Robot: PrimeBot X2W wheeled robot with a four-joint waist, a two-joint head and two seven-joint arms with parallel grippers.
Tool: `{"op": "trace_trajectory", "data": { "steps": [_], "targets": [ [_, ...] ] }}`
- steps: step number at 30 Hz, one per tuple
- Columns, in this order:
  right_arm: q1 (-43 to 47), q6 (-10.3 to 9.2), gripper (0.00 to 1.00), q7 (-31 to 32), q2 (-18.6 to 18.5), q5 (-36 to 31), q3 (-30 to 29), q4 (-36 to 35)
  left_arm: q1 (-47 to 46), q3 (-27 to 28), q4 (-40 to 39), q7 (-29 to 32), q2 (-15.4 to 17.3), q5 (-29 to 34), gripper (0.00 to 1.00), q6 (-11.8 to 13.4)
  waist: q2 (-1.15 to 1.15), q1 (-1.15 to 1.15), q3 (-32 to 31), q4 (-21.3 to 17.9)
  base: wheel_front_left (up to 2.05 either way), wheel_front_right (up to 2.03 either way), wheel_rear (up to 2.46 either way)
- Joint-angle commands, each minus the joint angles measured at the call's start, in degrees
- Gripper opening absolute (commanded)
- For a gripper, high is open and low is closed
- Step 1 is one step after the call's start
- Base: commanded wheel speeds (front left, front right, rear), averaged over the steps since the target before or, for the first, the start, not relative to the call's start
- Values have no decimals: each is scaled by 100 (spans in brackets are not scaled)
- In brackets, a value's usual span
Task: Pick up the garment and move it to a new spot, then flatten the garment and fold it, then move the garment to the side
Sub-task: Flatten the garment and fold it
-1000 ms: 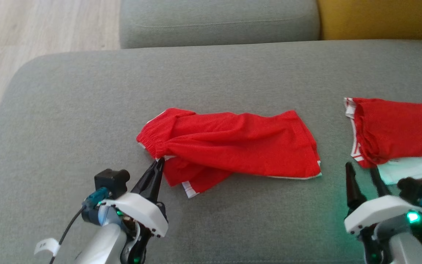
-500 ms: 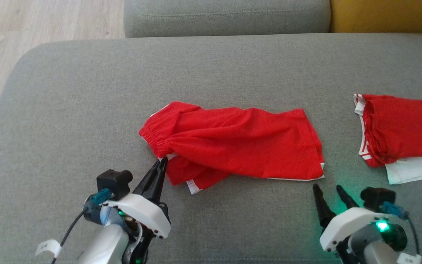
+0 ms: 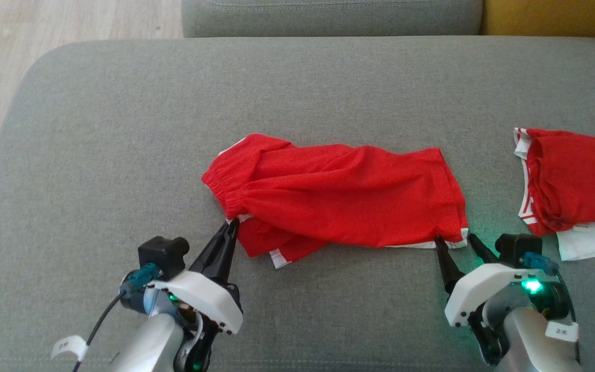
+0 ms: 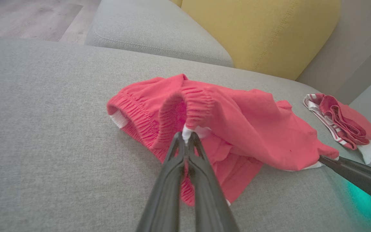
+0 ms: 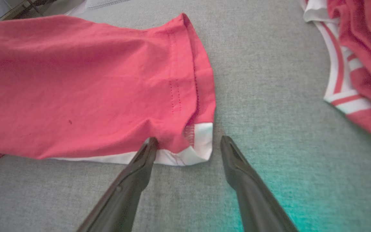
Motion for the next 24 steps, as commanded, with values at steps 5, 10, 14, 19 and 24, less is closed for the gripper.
{"op": "trace_trajectory", "data": {
  "steps": [5,10,14,19,24],
  "targets": [
    [-251,-5,0,-20,-20,-14,243,119,-325,138,-148,-29,91,-17,0,20,0,0,-23,23,0,0,0],
    [-302,-5,0,30,-56,-117,314,211,-321,126,-123,-36,107,-5,0,47,0,0,-112,-9,0,0,0],
    [-367,-5,0,231,-188,-31,405,14,-295,85,-141,-43,154,51,0,49,0,0,-276,-81,0,0,0],
    [-583,-5,0,898,-629,416,725,-775,-394,-42,-405,119,325,152,0,-47,0,0,-570,-214,0,0,0],
    [-1025,-5,0,1883,-1336,1183,992,-2131,-807,-55,-1118,543,726,284,0,-148,0,0,-845,-355,0,0,0]
  ]
}}
